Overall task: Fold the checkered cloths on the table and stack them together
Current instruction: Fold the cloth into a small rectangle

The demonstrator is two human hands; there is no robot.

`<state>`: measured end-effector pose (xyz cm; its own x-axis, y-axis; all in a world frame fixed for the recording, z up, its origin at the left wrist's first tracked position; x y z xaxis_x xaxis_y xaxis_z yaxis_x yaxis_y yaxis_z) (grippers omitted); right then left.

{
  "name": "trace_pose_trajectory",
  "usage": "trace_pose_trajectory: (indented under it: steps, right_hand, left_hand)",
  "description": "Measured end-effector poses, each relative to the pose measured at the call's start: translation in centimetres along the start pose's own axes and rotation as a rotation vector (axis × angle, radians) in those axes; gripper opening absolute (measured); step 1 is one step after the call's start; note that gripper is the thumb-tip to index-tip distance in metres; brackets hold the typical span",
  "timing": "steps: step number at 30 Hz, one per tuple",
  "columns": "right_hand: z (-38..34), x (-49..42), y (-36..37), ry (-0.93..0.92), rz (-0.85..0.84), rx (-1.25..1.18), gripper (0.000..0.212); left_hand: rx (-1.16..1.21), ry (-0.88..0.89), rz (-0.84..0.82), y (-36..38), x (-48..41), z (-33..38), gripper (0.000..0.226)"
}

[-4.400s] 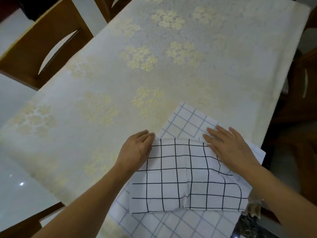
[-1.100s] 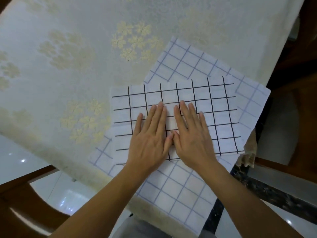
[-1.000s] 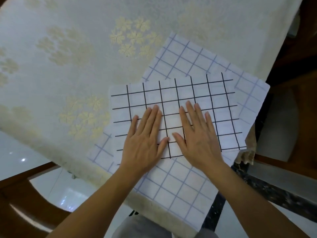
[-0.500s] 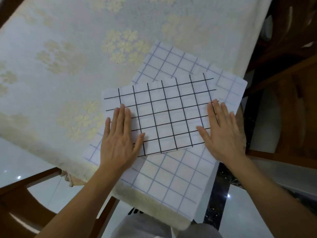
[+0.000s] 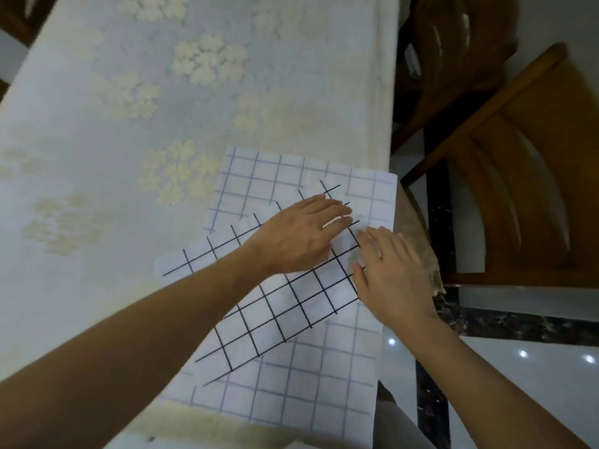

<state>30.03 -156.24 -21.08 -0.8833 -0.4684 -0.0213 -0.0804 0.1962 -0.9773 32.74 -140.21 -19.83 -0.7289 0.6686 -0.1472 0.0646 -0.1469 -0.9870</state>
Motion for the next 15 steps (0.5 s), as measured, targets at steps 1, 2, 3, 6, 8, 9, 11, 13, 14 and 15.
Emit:
trace_pose_trajectory:
  steps: [1,2,3,6,8,9,11,13,14,15]
  right_hand:
    - [0.0,0.0,0.2,0.009,0.002,-0.015,0.049]
    - [0.0,-0.1,0.3,0.019,0.011,-0.027,0.049]
    - [0.0,-0.2,0.3,0.035,0.025,-0.031,0.049]
    - [0.1,-0.5,0.5,0.120,0.087,-0.027,0.048]
    - [0.3,-0.8,1.1,0.182,0.112,-0.031,0.046]
    - [0.3,-1.0,1.3,0.203,0.126,-0.030,0.044]
    - [0.5,-1.1,1.8,0.243,0.165,-0.026,0.040]
    - [0.8,-1.4,2.1,0.278,0.191,-0.024,0.039]
    - [1.0,-1.6,2.3,0.288,0.191,-0.022,0.039]
    - [1.1,-1.8,2.4,0.297,0.187,-0.018,0.038]
  left_hand:
    - [-0.008,0.055,-0.025,0.4,-0.9,-0.3,0.050]
    - [-0.014,0.102,-0.050,0.7,-1.7,-0.7,0.050]
    - [-0.016,0.144,-0.074,1.1,-2.5,-1.0,0.049]
    - [-0.003,0.255,-0.129,2.0,-4.3,-1.9,0.040]
    - [-0.009,0.314,-0.144,2.6,-5.4,-2.3,0.035]
    - [-0.016,0.335,-0.143,2.8,-5.8,-2.4,0.033]
    - [-0.016,0.362,-0.152,3.2,-6.6,-2.6,0.033]
    - [-0.014,0.383,-0.181,3.6,-7.2,-2.9,0.033]
    - [-0.017,0.394,-0.194,3.8,-7.5,-3.0,0.033]
    - [-0.016,0.404,-0.205,4.0,-7.7,-3.1,0.032]
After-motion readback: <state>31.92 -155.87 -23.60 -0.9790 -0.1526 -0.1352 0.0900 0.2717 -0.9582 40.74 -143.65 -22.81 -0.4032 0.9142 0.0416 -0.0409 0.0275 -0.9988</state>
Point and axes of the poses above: each hand's wrist, its own x-axis away from the middle knuckle, its own y-axis out of the palm, z = x × y, the point moved 5 cm from there along -x, towards the middle knuckle, and after that the axes turned 5 degrees about -x, right-handed, at the moved point
